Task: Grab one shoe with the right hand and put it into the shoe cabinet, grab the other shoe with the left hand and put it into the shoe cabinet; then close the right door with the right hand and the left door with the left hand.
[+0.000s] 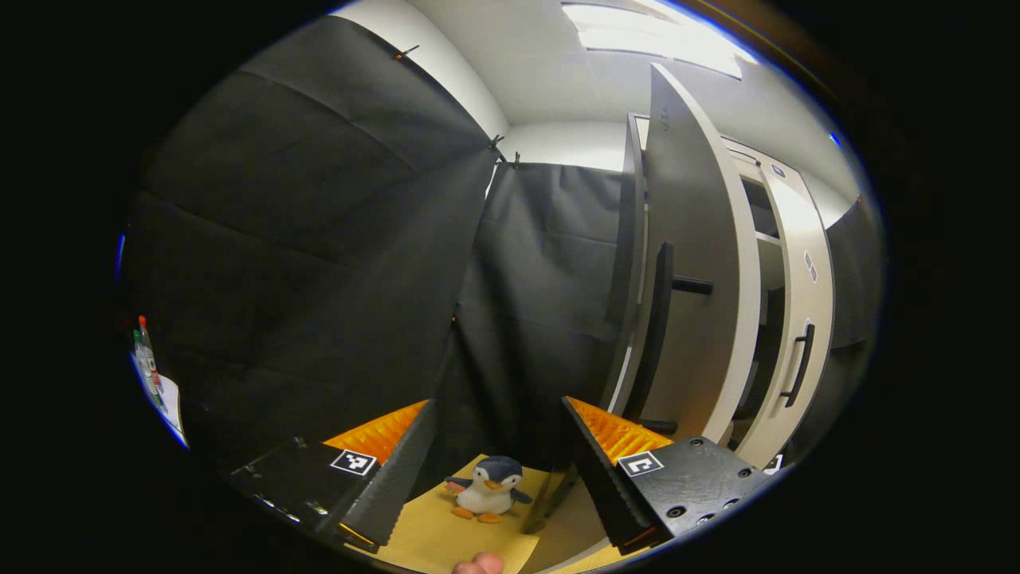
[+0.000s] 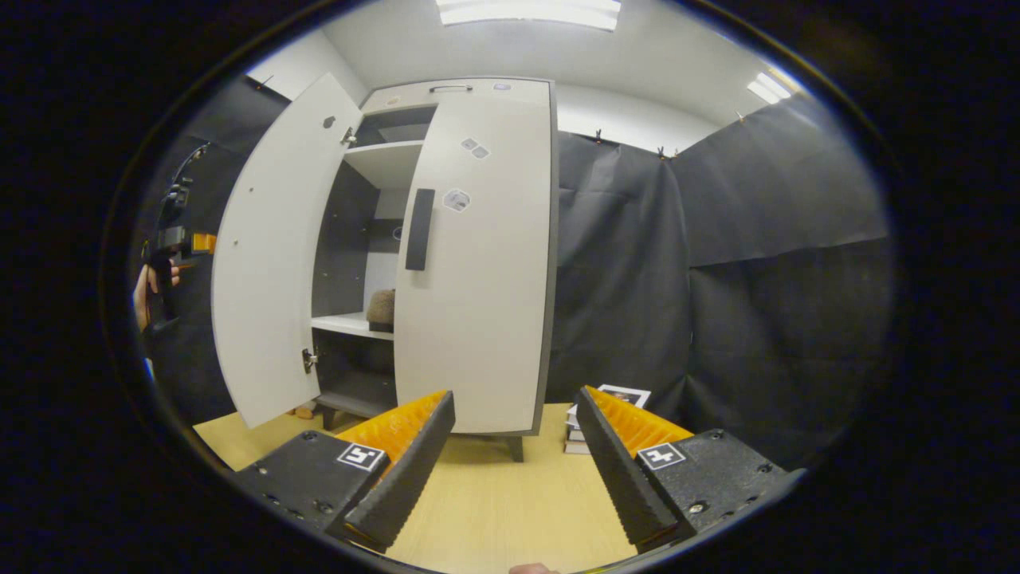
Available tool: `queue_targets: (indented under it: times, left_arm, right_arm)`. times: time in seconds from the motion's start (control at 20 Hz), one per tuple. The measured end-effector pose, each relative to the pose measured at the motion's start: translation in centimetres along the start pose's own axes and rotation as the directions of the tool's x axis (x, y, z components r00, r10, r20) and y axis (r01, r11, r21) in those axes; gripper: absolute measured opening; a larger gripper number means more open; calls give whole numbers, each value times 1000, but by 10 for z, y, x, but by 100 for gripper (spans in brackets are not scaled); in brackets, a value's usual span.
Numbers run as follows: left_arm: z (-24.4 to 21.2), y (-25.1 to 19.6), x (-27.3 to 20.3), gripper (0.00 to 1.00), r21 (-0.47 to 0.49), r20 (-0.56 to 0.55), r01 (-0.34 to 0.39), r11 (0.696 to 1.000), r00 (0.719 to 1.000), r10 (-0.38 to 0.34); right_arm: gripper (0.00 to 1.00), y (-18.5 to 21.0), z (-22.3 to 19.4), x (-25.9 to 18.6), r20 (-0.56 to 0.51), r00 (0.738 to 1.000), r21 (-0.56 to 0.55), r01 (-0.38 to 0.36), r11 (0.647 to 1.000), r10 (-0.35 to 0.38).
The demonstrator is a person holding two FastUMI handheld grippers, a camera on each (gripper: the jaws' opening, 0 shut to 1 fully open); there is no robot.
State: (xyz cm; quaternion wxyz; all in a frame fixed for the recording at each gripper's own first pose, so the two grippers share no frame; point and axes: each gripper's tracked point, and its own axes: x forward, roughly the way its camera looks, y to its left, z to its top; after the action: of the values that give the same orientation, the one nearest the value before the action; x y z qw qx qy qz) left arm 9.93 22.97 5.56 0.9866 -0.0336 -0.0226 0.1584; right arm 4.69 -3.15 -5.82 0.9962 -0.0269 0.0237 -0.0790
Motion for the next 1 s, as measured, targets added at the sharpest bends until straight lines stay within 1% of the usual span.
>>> queue_targets:
  times: [0.1, 0.3, 0.45, 0.55, 0.75, 0.85, 1.0]
  left_arm:
    - [0, 1, -2, 94, 15, -17, 19, 1000, 1000, -19]
    - [2, -13, -5, 93, 59, -16, 22, 998, 1000, -21]
    - [-1, -19, -13, 94, 27, -33, 55, 998, 998, -54]
    - [-6, -39, -18, 94, 11, -44, 94, 995, 995, -94]
    - [-9, -78, -25, 94, 45, -24, 157, 987, 988, -156]
    - [-15, -99, -27, 94, 32, -28, 193, 981, 981, -192]
    - [-22, -131, -24, 94, -16, -38, 256, 967, 966, -256]
  right_arm:
    - [100, 4, -2, 2, -4, 1000, -1, -13, 1000, 13]
    - [100, 6, 2, 1, 13, 1000, 2, -28, 1000, 28]
    - [100, 0, 4, 0, 23, 1000, -5, -19, 1000, 19]
    - [100, -3, 4, 0, 22, 1000, -8, -14, 1000, 14]
    - [100, -11, 6, -3, 19, 1000, -5, -7, 1000, 7]
    - [100, -16, 5, -4, 16, 1000, -13, -1, 1000, 1]
    - [100, -25, 8, -2, 18, 1000, -33, 13, 999, -12]
